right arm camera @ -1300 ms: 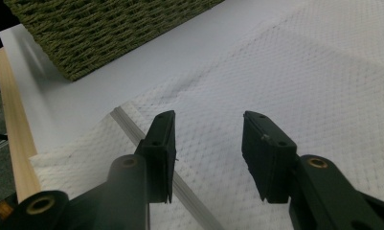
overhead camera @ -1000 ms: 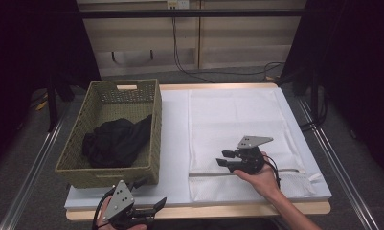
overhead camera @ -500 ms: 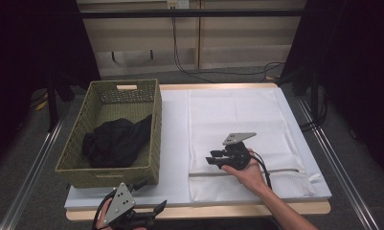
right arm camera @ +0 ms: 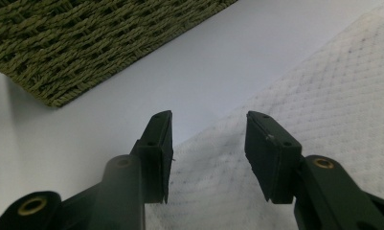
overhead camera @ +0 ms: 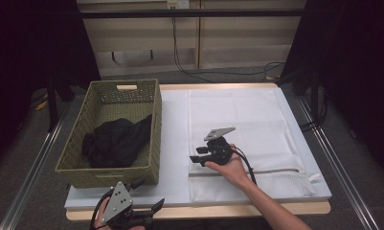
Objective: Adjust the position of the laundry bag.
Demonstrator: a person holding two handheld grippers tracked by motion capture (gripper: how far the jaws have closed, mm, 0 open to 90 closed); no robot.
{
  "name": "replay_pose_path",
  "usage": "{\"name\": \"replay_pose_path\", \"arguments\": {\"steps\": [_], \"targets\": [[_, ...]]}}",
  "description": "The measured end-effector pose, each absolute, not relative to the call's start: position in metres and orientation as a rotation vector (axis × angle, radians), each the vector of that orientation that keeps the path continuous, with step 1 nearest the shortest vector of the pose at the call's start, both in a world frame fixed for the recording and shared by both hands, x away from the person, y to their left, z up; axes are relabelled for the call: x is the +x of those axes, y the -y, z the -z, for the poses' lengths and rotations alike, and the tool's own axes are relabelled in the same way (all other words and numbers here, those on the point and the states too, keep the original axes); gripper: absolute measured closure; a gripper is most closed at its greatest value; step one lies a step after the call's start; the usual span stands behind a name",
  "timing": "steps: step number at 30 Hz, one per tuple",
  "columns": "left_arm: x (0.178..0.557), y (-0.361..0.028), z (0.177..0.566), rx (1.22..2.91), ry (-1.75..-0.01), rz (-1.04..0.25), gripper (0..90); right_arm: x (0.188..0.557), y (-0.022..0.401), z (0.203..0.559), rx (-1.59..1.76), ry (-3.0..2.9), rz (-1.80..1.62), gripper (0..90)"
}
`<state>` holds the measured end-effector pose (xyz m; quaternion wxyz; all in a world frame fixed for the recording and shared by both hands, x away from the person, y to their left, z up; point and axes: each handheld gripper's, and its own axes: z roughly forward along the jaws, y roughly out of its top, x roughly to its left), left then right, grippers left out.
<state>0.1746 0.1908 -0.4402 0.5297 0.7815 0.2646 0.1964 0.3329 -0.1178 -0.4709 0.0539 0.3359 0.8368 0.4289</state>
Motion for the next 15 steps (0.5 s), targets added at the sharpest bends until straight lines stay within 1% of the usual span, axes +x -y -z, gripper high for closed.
{"name": "replay_pose_path", "arguments": {"steps": [5, 12, 13, 15], "targets": [[0.175, -0.191, 0.44, 1.87, -0.636, -0.473, 16.7, 0.335, 0.107, 0.478, 0.977, -2.567, -1.254, 48.8], [0.174, -0.192, 0.439, 1.874, -0.646, -0.479, 16.6, 0.338, 0.102, 0.486, 1.007, -2.555, -1.197, 47.4], [0.175, -0.193, 0.439, 1.875, -0.649, -0.481, 16.6, 0.338, 0.102, 0.486, 1.001, -2.539, -1.203, 50.5], [0.176, -0.192, 0.439, 1.872, -0.653, -0.486, 16.6, 0.338, 0.101, 0.487, 0.973, -2.534, -1.183, 61.8]]}}
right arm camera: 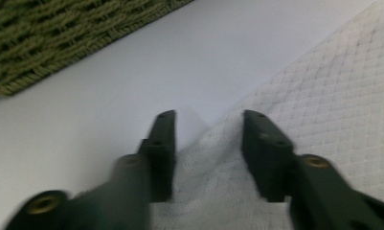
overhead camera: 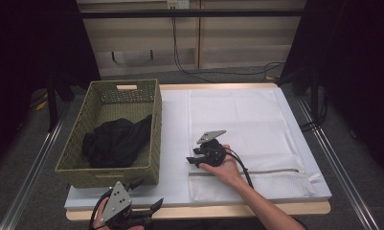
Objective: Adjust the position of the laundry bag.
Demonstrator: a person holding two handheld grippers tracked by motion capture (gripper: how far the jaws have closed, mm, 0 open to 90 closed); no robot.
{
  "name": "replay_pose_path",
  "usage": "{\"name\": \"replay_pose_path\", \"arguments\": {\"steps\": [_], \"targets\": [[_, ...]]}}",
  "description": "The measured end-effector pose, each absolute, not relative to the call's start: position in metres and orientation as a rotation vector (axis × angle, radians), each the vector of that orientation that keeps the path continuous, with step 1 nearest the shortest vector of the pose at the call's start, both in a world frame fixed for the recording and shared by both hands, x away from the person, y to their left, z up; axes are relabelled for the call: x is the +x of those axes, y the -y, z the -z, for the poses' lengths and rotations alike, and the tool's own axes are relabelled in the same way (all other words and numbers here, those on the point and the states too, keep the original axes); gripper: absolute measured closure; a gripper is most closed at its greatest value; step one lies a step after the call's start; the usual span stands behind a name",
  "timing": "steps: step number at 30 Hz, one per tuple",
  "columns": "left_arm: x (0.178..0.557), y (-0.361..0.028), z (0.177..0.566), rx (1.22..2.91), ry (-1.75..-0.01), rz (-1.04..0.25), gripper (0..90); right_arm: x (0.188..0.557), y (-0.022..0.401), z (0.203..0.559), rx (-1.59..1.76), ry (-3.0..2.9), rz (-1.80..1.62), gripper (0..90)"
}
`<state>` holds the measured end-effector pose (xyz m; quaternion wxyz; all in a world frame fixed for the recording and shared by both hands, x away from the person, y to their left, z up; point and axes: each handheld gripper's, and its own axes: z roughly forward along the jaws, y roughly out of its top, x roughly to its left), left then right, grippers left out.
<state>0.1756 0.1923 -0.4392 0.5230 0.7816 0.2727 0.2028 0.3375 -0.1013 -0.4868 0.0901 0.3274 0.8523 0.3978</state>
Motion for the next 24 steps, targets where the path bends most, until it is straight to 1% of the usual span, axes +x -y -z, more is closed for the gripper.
{"name": "replay_pose_path", "arguments": {"steps": [1, 3, 5, 8, 10, 20, 24], "targets": [[0.1756, -0.1923, 0.4392, 1.872, -0.653, -0.486, 16.7, 0.3368, 0.1002, 0.4869, 0.948, -2.52, -1.15, 65.9], [0.1781, -0.19, 0.4371, 1.852, -0.651, -0.497, 16.6, 0.3373, 0.1001, 0.486, 0.976, -2.511, -1.132, 69.3], [0.1781, -0.1894, 0.4366, 1.861, -0.659, -0.497, 16.6, 0.3383, 0.1013, 0.486, 0.987, -2.505, -1.127, 77.3], [0.1773, -0.1879, 0.4379, 1.868, -0.649, -0.494, 16.6, 0.341, 0.1045, 0.4869, 1.027, -2.489, -1.145, 84.5], [0.1773, -0.1889, 0.4376, 1.872, -0.648, -0.492, 16.6, 0.3436, 0.1068, 0.4878, 1.041, -2.494, -1.175, 87.0], [0.1781, -0.1891, 0.4387, 1.862, -0.651, -0.466, 16.6, 0.3453, 0.1047, 0.4891, 1.078, -2.481, -1.218, 87.7], [0.1776, -0.1896, 0.4382, 1.859, -0.666, -0.475, 16.6, 0.3451, 0.1032, 0.4892, 1.077, -2.473, -1.249, 87.6]]}}
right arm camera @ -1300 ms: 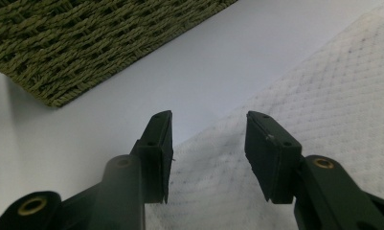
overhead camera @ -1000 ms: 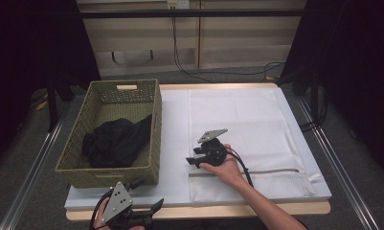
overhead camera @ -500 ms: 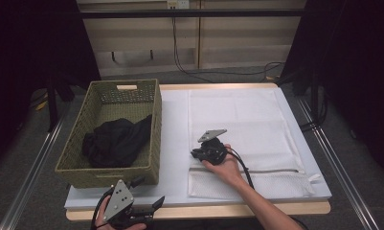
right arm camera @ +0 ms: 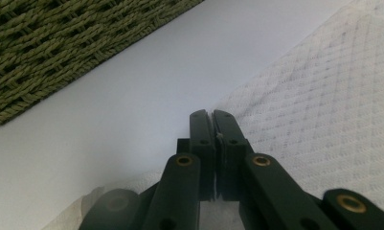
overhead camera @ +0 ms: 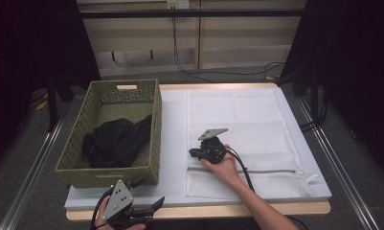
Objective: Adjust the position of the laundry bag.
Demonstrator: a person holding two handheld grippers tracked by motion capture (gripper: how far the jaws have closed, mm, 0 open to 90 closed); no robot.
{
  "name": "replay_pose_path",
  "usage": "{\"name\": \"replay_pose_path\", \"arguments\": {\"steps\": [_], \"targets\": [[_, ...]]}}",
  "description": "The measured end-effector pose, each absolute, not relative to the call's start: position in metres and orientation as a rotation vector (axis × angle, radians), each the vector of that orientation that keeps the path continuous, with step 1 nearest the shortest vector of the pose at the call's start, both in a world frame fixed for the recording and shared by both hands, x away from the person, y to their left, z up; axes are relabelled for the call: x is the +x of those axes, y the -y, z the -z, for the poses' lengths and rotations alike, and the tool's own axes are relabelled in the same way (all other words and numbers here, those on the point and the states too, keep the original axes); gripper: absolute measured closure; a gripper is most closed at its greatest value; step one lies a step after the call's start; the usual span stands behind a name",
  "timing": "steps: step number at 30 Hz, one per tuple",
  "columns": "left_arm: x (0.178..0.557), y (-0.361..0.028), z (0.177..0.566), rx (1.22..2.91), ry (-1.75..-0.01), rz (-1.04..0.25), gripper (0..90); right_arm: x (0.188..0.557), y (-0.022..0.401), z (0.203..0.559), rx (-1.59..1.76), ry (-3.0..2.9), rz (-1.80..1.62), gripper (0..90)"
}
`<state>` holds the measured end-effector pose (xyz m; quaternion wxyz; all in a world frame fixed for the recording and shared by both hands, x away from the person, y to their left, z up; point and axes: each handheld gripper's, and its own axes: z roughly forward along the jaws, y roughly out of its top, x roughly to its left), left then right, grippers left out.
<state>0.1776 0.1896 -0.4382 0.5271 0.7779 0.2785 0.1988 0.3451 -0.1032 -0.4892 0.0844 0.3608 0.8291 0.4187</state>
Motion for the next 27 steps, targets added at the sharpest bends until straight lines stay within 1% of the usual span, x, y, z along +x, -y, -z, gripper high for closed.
{"name": "replay_pose_path", "arguments": {"steps": [9, 18, 27], "targets": [[0.181, -0.193, 0.437, 1.857, -0.684, -0.5, 16.6, 0.343, 0.098, 0.488, 1.073, -2.46, -1.284, 87.1], [0.181, -0.192, 0.437, 1.844, -0.686, -0.493, 16.6, 0.339, 0.096, 0.488, 1.08, -2.458, -1.33, 87.1], [0.18, -0.194, 0.436, 1.85, -0.68, -0.503, 16.6, 0.336, 0.084, 0.488, 1.061, -2.453, -1.34, 87.0]]}}
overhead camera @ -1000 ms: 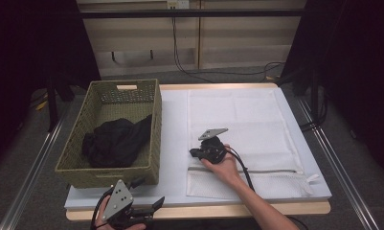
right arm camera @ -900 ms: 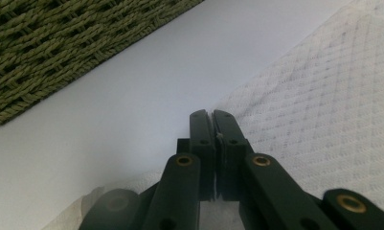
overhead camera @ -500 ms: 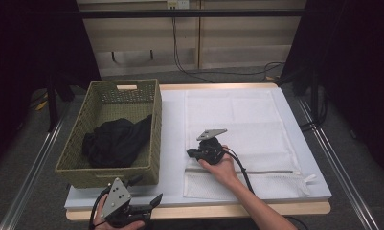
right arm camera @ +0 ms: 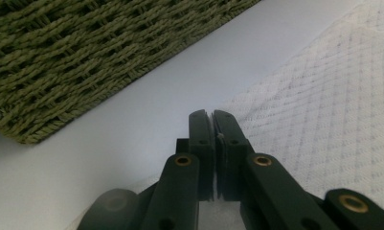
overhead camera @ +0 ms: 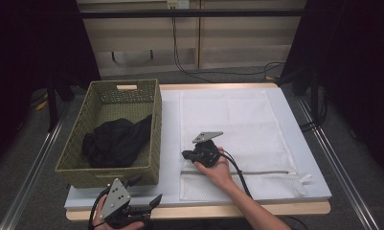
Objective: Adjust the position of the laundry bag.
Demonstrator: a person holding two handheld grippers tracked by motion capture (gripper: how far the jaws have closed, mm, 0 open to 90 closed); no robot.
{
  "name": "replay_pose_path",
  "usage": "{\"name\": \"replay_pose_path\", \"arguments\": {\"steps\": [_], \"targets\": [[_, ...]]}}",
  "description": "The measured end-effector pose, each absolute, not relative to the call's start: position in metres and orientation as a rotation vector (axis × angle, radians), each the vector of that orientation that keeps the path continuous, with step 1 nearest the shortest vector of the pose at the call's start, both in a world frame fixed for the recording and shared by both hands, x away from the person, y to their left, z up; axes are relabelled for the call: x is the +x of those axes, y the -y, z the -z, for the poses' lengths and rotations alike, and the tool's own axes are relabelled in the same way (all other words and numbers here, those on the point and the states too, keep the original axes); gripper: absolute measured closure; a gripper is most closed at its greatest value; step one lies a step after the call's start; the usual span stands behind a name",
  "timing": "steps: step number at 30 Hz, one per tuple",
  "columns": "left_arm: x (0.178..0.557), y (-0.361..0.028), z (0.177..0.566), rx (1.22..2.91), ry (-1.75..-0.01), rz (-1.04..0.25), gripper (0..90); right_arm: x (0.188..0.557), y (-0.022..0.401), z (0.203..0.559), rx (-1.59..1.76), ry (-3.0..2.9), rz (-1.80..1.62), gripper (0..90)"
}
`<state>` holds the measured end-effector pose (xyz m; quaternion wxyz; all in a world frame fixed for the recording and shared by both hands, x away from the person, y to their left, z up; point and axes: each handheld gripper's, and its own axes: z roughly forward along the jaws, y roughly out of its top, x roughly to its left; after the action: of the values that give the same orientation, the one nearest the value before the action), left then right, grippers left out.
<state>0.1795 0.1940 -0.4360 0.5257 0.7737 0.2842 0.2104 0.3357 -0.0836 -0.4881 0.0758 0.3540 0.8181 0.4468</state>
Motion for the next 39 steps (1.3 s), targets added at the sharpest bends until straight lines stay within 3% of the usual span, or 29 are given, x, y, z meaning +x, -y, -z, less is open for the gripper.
{"name": "replay_pose_path", "arguments": {"steps": [39], "targets": [[0.178, -0.197, 0.437, 1.85, -0.692, -0.503, 16.6, 0.331, 0.044, 0.486, 1.031, -2.54, -1.396, 85.8]]}}
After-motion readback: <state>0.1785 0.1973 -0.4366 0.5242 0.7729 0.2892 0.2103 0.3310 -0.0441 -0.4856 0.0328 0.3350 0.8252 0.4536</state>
